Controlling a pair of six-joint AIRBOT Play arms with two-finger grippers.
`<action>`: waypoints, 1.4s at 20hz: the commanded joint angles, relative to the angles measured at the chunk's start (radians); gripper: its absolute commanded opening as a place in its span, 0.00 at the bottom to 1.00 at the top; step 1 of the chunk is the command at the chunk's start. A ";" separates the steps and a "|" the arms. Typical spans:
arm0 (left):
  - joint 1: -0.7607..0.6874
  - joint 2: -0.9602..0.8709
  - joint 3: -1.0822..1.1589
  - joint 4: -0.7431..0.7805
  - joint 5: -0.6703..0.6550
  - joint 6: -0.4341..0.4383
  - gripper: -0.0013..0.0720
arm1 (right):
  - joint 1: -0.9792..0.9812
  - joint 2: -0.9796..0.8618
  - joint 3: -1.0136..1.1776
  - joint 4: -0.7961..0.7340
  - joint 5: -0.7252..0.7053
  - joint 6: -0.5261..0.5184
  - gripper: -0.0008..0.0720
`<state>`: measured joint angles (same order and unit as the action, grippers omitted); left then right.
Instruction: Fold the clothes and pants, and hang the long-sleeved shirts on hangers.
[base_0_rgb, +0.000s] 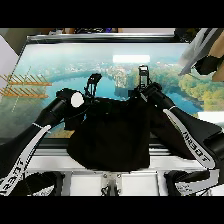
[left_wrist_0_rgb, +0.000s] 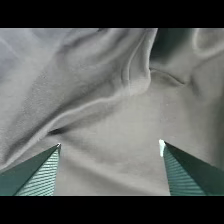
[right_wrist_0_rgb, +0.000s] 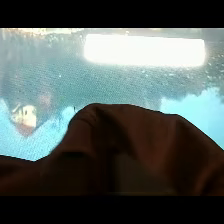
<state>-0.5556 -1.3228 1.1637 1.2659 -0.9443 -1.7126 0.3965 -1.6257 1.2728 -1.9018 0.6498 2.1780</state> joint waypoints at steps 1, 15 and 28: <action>-0.033 -0.012 0.000 -0.001 0.012 -0.016 0.95 | -0.002 -0.005 0.001 -0.006 0.005 0.006 0.03; -0.209 -0.116 0.032 0.209 0.123 -0.103 0.95 | 0.043 0.330 0.002 0.215 0.354 -0.016 0.03; -0.193 -0.328 0.244 0.400 -0.077 -0.234 0.95 | 0.102 0.331 0.002 0.232 0.355 -0.016 0.03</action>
<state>-0.7513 -1.6279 1.3952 1.6913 -1.0100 -1.9308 0.4953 -1.2957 1.2743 -1.6711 1.0039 2.1616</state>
